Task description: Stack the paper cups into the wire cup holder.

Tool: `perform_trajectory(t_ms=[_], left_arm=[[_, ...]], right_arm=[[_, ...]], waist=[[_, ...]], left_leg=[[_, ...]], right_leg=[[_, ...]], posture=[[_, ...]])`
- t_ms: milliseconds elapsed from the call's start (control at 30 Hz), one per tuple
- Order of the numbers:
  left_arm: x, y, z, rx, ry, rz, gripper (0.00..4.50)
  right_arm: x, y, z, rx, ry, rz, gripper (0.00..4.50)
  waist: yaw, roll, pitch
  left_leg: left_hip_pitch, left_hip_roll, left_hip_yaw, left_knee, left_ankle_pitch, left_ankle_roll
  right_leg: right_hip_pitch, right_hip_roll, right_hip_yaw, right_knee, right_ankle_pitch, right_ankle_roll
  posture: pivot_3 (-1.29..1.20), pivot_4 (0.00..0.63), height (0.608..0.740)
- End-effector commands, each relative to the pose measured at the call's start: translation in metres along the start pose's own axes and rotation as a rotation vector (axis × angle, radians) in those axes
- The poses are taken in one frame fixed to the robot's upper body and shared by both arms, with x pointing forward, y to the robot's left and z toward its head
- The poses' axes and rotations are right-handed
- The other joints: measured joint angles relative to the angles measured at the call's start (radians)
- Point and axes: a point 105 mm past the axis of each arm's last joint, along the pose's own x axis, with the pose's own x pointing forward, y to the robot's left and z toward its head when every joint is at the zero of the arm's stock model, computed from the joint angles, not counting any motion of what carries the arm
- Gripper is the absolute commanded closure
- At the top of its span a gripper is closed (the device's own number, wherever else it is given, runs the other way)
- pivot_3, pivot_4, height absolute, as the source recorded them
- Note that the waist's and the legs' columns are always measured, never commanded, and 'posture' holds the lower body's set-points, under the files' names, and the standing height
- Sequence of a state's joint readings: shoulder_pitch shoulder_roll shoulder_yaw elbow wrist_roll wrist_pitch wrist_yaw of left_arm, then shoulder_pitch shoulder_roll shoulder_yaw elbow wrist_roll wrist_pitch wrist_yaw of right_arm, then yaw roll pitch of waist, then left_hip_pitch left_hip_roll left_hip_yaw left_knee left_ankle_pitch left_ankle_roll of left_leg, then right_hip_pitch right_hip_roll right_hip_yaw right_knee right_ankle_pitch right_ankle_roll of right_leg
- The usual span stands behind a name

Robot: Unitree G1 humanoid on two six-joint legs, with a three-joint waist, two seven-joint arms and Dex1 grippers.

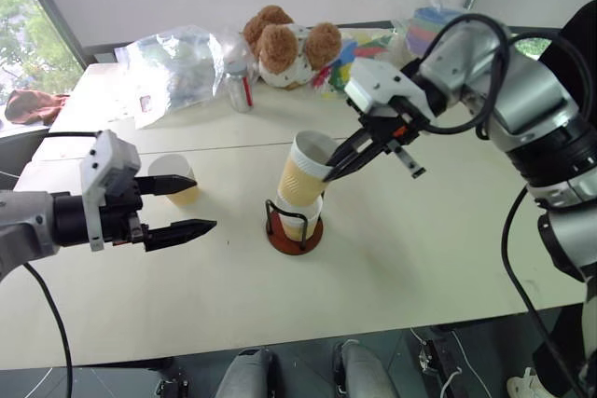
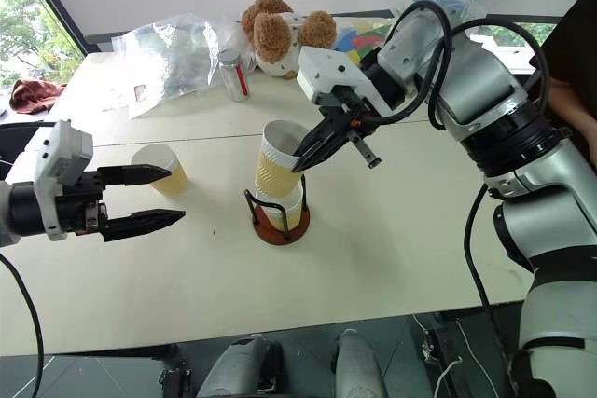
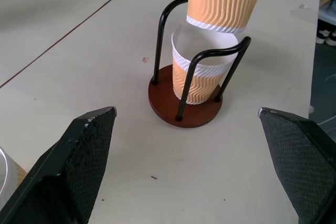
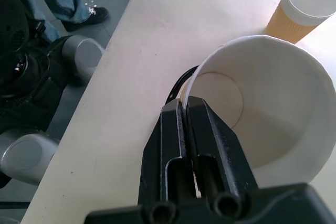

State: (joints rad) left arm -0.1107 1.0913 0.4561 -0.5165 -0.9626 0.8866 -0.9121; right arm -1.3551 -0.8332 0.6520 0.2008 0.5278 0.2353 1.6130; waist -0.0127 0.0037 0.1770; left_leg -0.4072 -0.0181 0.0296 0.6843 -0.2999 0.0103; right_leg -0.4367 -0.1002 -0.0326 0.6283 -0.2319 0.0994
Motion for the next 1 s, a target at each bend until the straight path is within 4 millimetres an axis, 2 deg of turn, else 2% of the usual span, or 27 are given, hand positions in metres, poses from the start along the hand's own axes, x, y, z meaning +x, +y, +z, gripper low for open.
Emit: perform_trajectory(t_ms=[33,367,467,567,600,800,900,1000], left_arm=[[-0.003,-0.001,0.008,0.043,-0.02,0.015,0.0],[-0.001,-0.003,0.007,0.037,-0.028,0.015,0.0],[-0.002,-0.002,0.008,0.037,-0.028,0.018,0.0],[-0.003,0.001,0.009,0.043,-0.029,0.028,0.0],[-0.004,0.002,0.01,0.046,-0.029,0.033,0.0],[-0.012,0.016,0.013,0.093,-0.016,0.113,0.0],[-0.041,0.043,0.01,0.18,0.101,0.262,0.0],[-0.062,0.059,0.005,0.24,0.194,0.328,0.0]], right_arm=[[0.003,0.0,0.004,-0.044,0.01,0.008,4.45],[0.01,-0.004,-0.006,-0.069,0.049,0.009,4.45],[0.01,-0.003,-0.004,-0.072,0.041,0.011,3.68],[0.009,-0.003,-0.003,-0.079,0.039,0.002,2.13],[0.008,-0.004,-0.003,-0.078,0.037,-0.002,1.77],[-0.007,-0.015,0.004,-0.034,-0.023,-0.079,1.77],[-0.038,-0.028,0.021,0.091,-0.209,-0.212,1.77],[-0.057,-0.027,0.035,0.176,-0.386,-0.254,1.77]], waist=[[-0.001,0.0,0.0],[-0.001,0.0,0.0],[-0.001,0.0,0.0],[-0.001,0.0,0.0],[-0.001,0.0,0.0],[-0.002,0.0,0.0],[-0.002,-0.001,0.0],[0.0,0.0,0.001]], left_leg=[[0.0,0.0,0.0,0.0,0.0,0.0],[0.0,0.0,0.0,0.0,0.0,0.0],[0.0,0.0,0.0,0.0,0.0,0.0],[0.0,0.0,0.0,0.0,0.0,0.0],[0.0,0.0,0.0,0.0,0.0,0.0],[0.0,0.0,0.0,0.0,0.0,0.0],[0.0,0.0,0.0,0.0,0.0,0.0],[0.0,0.001,0.001,-0.001,0.0,0.0]], right_leg=[[0.0,0.0,0.0,0.0,0.0,0.0],[0.0,0.0,0.0,0.0,0.0,0.0],[0.0,0.0,0.0,0.0,0.0,0.0],[0.0,0.0,0.0,0.0,0.0,0.0],[0.0,0.0,0.0,0.0,0.0,0.0],[0.0,0.001,0.0,0.0,0.0,0.0],[0.0,0.001,0.0,0.0,0.0,0.0],[-0.001,0.002,0.0,0.0,0.0,0.0]], posture=[[0.0,0.15,0.74],[0.0,0.15,0.74],[0.0,0.15,0.74],[0.0,0.15,0.74],[0.0,0.15,0.74],[0.0,0.15,0.74],[0.0,0.15,0.74],[0.0,0.15,0.74]])
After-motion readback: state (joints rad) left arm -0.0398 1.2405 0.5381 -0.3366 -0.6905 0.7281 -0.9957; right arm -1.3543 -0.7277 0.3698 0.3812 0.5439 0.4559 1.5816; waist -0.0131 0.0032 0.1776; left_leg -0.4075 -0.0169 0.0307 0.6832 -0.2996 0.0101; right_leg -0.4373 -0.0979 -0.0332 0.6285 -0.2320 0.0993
